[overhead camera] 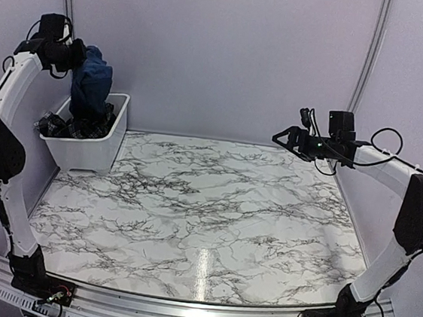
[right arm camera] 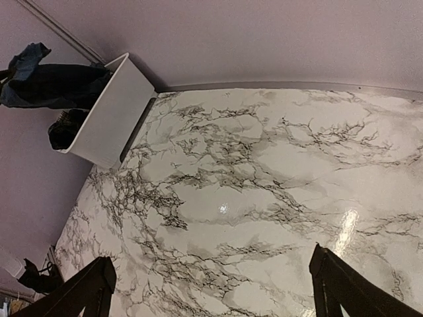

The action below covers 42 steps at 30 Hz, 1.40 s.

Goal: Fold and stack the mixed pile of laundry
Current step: Pick up the crumpled T-shirt from the bin, then place the crumpled T-shirt at the center of the board.

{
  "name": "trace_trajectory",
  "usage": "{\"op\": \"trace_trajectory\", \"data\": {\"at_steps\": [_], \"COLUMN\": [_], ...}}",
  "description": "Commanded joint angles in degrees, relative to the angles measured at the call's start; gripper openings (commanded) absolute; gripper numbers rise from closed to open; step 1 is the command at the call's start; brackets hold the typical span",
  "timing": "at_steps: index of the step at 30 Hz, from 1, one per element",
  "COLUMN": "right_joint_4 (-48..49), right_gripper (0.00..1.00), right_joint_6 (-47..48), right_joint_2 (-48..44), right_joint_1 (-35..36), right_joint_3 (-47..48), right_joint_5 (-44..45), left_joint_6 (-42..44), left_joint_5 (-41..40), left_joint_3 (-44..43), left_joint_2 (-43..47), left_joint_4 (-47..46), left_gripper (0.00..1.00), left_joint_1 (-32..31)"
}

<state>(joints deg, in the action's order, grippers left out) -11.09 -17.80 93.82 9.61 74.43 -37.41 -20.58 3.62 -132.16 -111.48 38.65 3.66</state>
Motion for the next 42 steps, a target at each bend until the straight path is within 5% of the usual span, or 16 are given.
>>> {"op": "trace_trajectory", "data": {"at_steps": [1,14,20,24,26,28,30,31,37,42], "right_joint_4": [1.6,4.8,5.1,4.5,3.2,1.1,-2.4,-4.1,-10.4,-15.3], "right_gripper": [0.99,0.98,0.99,0.98,0.98,0.99,0.99,0.98,0.98,0.91], "right_joint_6": [-0.3,-3.2,-3.2,-2.8,-2.0,-0.2,2.1,3.3,5.5,8.1], "right_joint_2": [-1.9,-5.0,-5.9,-6.5,-7.0,-7.8,-8.6,-9.0,-12.9,-13.3], "right_joint_1": [-0.6,-0.9,-1.0,-1.2,-1.6,-2.0,-2.0,-2.0,1.2,10.9], "right_joint_3": [2.7,0.7,-0.8,-1.6,-1.8,-2.1,-2.3,-2.5,-10.4,-15.4], "right_joint_5": [-1.0,-2.2,-2.2,-1.8,-1.4,-0.6,0.4,0.6,-0.3,1.9], "left_joint_6": [0.3,0.7,-5.9,-7.3,-9.7,-11.6,-12.3,-10.9,-4.2,-5.1], "left_joint_5": [6.3,10.2,13.6,10.0,9.6,6.0,2.9,1.6,-2.5,-3.2], "left_joint_3": [2.7,-11.2,-9.0,8.2,20.6,34.0,46.6,50.9,64.0,70.4], "left_joint_2": [6.4,9.2,10.8,15.9,19.1,22.5,26.8,28.4,30.6,29.2], "left_joint_4": [-4.9,-15.1,-25.9,-25.9,-25.8,-23.6,-23.3,-22.7,-16.6,-16.0], "left_gripper": [0.00,0.00,0.00,0.00,0.14,0.48,0.92,0.98,0.99,0.93], "left_joint_1": [-5.8,-40.5,-43.7,-39.6,-35.9,-32.5,-29.6,-29.2,-33.9,-38.3]}}
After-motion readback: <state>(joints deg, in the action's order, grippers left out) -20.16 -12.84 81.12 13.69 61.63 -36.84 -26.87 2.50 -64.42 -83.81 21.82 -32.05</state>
